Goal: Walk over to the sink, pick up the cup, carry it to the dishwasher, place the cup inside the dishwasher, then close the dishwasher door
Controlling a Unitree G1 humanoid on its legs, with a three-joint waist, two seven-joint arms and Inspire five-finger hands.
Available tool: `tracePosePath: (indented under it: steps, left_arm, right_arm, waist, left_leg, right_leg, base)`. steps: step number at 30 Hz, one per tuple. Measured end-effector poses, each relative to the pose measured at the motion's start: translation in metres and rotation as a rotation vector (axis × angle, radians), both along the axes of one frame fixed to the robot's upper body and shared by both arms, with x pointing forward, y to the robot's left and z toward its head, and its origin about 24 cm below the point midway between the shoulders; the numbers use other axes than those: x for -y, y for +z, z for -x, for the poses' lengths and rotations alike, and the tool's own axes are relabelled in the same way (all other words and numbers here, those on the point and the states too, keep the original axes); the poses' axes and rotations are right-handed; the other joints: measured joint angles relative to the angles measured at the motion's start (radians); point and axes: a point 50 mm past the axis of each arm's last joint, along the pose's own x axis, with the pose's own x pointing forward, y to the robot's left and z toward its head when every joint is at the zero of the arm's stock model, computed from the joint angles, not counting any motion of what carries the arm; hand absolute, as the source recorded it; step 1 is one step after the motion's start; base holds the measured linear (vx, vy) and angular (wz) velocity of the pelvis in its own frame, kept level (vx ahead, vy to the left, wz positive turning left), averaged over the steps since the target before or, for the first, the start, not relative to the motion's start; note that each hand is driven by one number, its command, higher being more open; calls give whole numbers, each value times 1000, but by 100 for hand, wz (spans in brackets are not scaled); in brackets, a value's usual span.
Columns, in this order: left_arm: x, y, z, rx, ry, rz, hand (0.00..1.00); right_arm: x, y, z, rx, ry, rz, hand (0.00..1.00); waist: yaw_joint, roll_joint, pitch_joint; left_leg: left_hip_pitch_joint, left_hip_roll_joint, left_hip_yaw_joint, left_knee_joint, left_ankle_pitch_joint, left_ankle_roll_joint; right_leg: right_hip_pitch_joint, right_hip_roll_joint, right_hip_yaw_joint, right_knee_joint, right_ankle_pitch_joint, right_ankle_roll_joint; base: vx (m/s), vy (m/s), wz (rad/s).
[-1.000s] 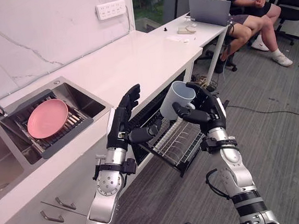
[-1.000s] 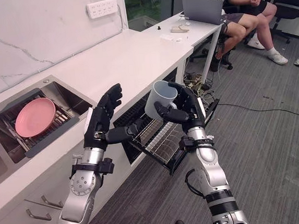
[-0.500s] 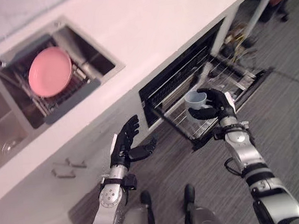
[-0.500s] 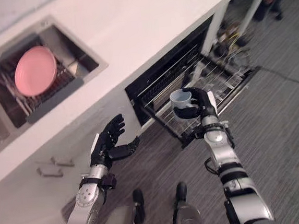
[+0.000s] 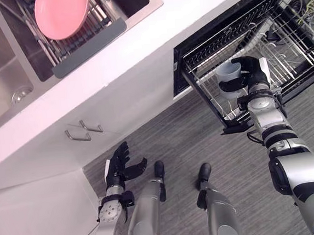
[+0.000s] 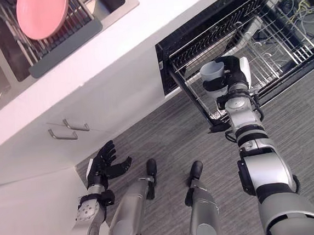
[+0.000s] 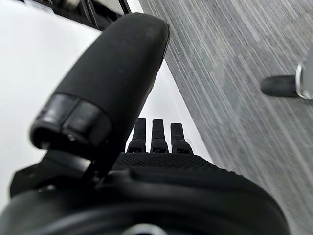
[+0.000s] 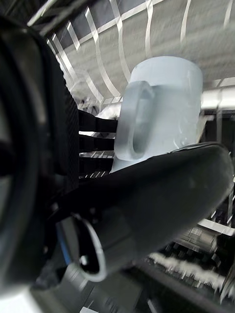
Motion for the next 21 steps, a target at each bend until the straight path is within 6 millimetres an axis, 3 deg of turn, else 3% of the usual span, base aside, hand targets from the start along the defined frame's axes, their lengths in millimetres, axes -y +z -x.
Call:
tracePosePath:
  steps: [8, 13, 17, 21]
  left_arm:
    - [7, 2, -11, 10, 16, 14, 90]
    - [8, -6, -8, -26, 23, 21, 90]
    - [6, -14, -1, -62, 39, 25, 90]
    - [-6, -25, 12, -121, 85, 20, 90]
  right_arm:
    - [-14, 3, -6, 27, 11, -74, 90]
    - [-34, 21, -1, 187, 53, -131, 90]
    - [-50, 19, 34, 373, 91, -185, 90]
    - [-59, -24, 74, 348, 82, -274, 90]
  waist:
    - [2, -4, 2]
    - [-8, -10, 6]
    - [-29, -34, 0]
    - [-57, -90, -28]
  left_leg:
    - [2, 3, 0, -34, 25, -7]
    - [43, 5, 4, -69, 37, -13]
    - [119, 4, 7, -106, 38, -16]
    - [188, -1, 5, -146, 36, -22]
  right_leg:
    - [-16, 3, 0, 9, -2, -5]
    - [3, 7, 11, 4, -2, -6]
    - [71, 10, 11, -16, -12, -7]
    - [119, 7, 8, -7, -42, -3]
  base:
    - [0, 0, 0]
    - [18, 0, -4]
    - [16, 4, 0]
    - [59, 3, 2]
